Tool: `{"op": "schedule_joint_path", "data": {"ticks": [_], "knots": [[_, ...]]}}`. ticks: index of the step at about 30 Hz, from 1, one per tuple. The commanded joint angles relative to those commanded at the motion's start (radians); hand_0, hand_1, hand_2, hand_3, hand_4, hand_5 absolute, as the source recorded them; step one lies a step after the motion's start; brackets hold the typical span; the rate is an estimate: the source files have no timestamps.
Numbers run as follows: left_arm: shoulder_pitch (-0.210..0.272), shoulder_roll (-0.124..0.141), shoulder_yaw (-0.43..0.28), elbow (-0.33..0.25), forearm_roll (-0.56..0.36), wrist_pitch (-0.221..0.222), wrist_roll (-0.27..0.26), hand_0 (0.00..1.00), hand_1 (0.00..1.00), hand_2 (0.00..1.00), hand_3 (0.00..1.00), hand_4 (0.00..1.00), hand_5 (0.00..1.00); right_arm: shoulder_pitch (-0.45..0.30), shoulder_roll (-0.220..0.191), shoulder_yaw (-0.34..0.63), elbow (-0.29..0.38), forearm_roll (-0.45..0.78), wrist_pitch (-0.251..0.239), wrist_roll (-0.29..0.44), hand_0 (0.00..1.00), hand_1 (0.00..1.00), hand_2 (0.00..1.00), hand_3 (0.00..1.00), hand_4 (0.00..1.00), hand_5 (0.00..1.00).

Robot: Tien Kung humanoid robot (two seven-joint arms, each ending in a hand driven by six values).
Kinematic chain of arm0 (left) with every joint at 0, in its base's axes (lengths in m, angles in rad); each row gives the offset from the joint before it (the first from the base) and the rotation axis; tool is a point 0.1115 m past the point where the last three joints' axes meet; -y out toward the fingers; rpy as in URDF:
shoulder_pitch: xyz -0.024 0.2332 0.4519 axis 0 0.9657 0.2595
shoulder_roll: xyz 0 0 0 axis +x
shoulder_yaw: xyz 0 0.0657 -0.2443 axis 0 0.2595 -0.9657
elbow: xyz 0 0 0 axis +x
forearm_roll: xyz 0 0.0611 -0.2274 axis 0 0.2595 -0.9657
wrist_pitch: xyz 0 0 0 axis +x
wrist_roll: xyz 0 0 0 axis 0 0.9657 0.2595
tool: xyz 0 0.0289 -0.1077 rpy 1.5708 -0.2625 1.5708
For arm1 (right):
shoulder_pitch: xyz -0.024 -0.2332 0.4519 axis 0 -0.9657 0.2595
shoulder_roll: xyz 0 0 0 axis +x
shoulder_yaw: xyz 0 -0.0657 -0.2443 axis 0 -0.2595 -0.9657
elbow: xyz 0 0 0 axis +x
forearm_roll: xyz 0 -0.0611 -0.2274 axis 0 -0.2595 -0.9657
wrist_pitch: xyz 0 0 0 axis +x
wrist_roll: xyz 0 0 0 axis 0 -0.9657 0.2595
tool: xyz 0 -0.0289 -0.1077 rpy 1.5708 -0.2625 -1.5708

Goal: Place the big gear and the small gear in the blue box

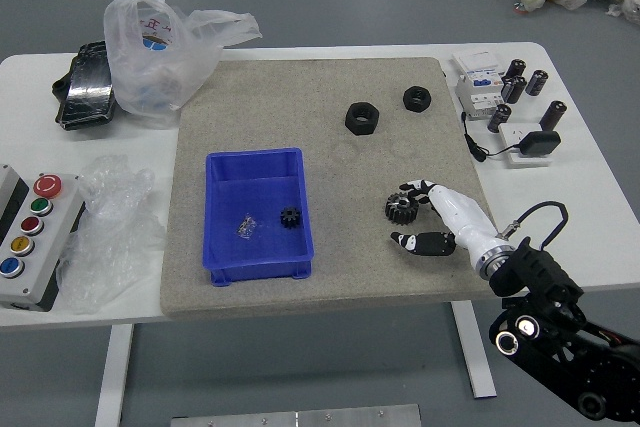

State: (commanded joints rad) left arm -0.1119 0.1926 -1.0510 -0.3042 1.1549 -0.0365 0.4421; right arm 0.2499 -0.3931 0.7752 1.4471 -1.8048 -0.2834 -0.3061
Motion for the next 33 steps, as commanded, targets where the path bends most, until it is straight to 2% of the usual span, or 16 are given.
{"op": "schedule_joint_path", "data": {"ticks": [7,14,15,20,21,26,27,33], "knots": [[0.002,-0.001,-0.001,0.000,0.000,0.000,0.000,0.745,0.704,0.690,0.789,0.764,0.502,0.009,0.002,-0.004,-0.009,-0.001,-0.006,0.003,0.727,0.758,0.782,0.809,0.856,0.193],[0.000,-0.003,0.004,0.000,-0.005,0.001,-0.002,0.745,0.705,0.689,0.789,0.764,0.502,0.044,0.019,-0.032,-0.071,-0.002,-0.003,-0.004,0.723,0.753,0.774,0.808,0.854,0.193],[0.000,-0.003,0.004,0.000,-0.005,0.001,-0.002,0.745,0.704,0.690,0.789,0.764,0.502,0.049,0.022,-0.035,-0.078,-0.002,-0.003,-0.005,0.722,0.740,0.714,0.767,0.673,0.080],[0.000,-0.003,0.004,0.000,-0.006,0.002,-0.002,0.745,0.704,0.690,0.789,0.764,0.502,0.064,0.030,-0.055,-0.098,-0.002,-0.008,-0.011,0.722,0.740,0.714,0.767,0.673,0.080],[0.001,-0.003,0.004,0.000,-0.006,0.002,-0.002,0.745,0.704,0.689,0.789,0.764,0.502,0.065,0.031,-0.058,-0.100,-0.002,-0.012,-0.012,0.660,0.573,0.395,0.515,0.247,0.002],[0.002,-0.003,0.002,0.000,-0.005,0.001,-0.001,0.745,0.704,0.689,0.789,0.764,0.502,0.069,0.032,-0.070,-0.105,0.011,-0.029,-0.003,0.660,0.573,0.395,0.515,0.247,0.002],[0.002,-0.003,0.002,0.000,-0.005,0.002,-0.001,0.745,0.704,0.688,0.789,0.765,0.503,0.070,0.032,-0.071,-0.106,0.014,-0.032,0.000,0.639,0.522,0.281,0.396,0.175,0.002],[0.002,-0.004,0.003,0.000,-0.006,0.002,-0.002,0.745,0.704,0.688,0.789,0.764,0.502,0.081,0.031,-0.078,-0.108,0.027,-0.046,0.013,0.635,0.514,0.281,0.388,0.157,0.002]]}}
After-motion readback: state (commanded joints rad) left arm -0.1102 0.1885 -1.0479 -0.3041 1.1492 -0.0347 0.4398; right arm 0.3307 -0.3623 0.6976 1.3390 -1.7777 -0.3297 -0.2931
